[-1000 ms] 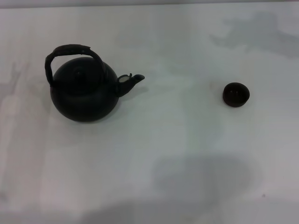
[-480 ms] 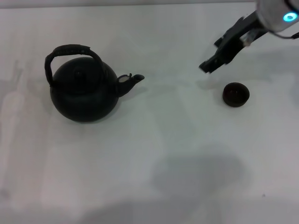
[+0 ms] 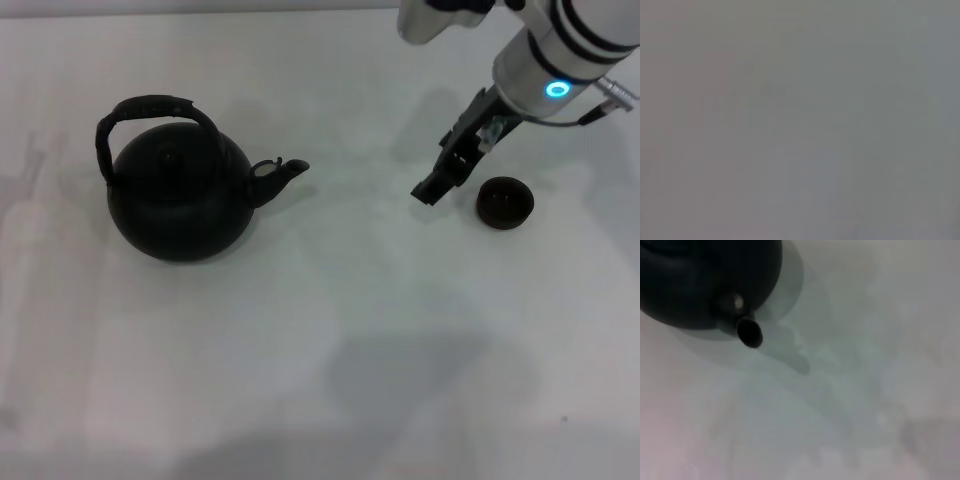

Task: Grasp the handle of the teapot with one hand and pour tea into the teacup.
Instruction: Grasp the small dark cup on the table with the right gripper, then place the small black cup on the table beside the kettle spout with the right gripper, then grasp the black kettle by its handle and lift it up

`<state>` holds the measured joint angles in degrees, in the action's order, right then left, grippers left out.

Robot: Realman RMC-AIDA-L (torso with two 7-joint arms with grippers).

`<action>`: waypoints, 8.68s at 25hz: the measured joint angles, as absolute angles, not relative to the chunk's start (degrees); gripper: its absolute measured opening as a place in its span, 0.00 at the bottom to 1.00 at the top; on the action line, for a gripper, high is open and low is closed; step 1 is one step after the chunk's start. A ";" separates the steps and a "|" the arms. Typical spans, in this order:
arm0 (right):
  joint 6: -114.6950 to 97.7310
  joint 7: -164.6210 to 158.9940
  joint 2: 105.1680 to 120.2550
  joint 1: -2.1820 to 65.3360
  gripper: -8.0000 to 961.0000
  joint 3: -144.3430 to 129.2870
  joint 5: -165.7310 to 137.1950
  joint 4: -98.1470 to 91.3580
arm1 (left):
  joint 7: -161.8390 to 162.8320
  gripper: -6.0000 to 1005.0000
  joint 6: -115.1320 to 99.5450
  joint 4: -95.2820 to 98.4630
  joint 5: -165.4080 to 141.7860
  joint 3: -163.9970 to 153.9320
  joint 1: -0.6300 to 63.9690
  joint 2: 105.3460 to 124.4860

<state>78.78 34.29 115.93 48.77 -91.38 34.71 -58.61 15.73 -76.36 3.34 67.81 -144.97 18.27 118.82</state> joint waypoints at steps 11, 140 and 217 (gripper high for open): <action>74.86 32.75 115.81 49.88 0.83 -93.71 32.93 -52.53 | 15.73 0.87 -76.36 3.04 67.67 -144.84 18.39 118.74; 67.89 41.44 115.56 54.33 0.89 -99.87 54.64 -46.72 | 15.87 0.87 -75.54 3.28 67.85 -144.93 18.89 118.92; 58.41 148.86 115.40 30.91 0.88 -22.76 128.75 -3.08 | 21.03 0.87 -81.02 1.36 40.59 -146.16 15.06 118.92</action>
